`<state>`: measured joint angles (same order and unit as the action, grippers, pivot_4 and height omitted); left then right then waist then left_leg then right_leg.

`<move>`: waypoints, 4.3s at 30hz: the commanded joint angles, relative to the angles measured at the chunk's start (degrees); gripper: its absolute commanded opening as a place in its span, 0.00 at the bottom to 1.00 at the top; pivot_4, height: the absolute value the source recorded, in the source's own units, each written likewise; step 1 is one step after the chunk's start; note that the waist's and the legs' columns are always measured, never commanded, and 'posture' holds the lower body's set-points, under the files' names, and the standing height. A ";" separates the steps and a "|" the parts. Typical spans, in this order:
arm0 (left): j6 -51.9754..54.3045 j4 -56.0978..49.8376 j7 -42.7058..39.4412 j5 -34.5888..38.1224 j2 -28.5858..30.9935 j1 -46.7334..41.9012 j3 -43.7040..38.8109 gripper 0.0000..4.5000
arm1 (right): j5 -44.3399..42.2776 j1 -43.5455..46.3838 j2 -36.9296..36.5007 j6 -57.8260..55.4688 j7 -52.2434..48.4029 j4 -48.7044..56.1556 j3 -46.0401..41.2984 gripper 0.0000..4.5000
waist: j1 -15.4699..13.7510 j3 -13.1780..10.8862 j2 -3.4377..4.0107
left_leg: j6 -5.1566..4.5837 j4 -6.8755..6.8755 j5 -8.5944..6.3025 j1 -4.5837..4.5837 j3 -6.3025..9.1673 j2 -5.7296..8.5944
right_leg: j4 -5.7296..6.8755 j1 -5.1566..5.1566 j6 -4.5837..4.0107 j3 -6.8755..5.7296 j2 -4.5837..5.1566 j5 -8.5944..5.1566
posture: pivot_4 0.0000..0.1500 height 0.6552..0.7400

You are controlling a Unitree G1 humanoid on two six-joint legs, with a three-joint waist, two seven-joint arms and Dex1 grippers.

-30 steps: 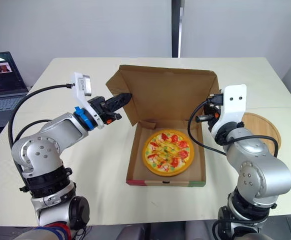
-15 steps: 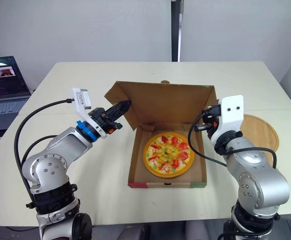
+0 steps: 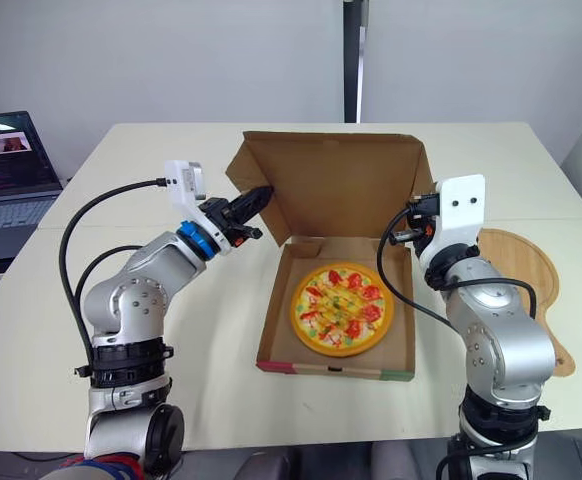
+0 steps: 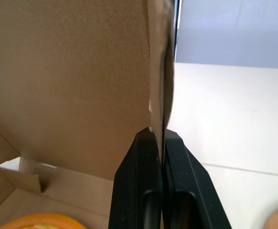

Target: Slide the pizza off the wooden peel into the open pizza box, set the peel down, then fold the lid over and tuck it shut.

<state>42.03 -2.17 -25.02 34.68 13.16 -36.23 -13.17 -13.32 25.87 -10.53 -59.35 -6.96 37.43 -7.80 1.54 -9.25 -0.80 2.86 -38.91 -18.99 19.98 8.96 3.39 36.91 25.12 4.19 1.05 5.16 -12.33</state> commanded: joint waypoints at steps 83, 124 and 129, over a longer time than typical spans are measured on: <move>-8.90 -5.61 -5.22 0.11 8.12 -1.45 4.63 0.01 | -0.45 4.01 -1.63 5.08 1.05 -3.08 2.77 0.00 | 0.03 -0.04 0.02 | -0.01 0.12 0.00 0.03 0.04 -0.05 | -0.04 0.09 0.00 0.00 -0.04 -0.01 | 1.00 1.00; 6.02 -21.82 2.83 14.45 6.61 13.66 1.15 0.01 | -1.91 -10.00 12.66 -9.40 6.57 14.11 4.96 0.00 | 0.13 -0.02 0.04 | 0.00 0.17 -0.01 -0.09 0.05 -0.09 | -0.05 -0.01 -0.03 0.00 -0.08 -0.04 | 1.00 1.00; 6.10 -23.51 2.98 15.06 7.67 16.14 0.85 0.01 | -1.57 -14.60 11.19 -6.58 6.02 14.90 7.69 0.00 | 0.15 -0.01 0.04 | 0.00 0.18 -0.01 -0.12 0.05 -0.11 | -0.06 -0.04 -0.02 0.01 -0.08 -0.05 | 1.00 1.00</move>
<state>46.34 -24.00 -21.81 48.39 20.44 -20.72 -14.06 -12.57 11.91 0.25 -65.68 1.25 51.57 -4.15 1.70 -9.26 -0.75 2.86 -38.74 -19.00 19.85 9.01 3.28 36.86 25.08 4.17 1.05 5.08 -12.38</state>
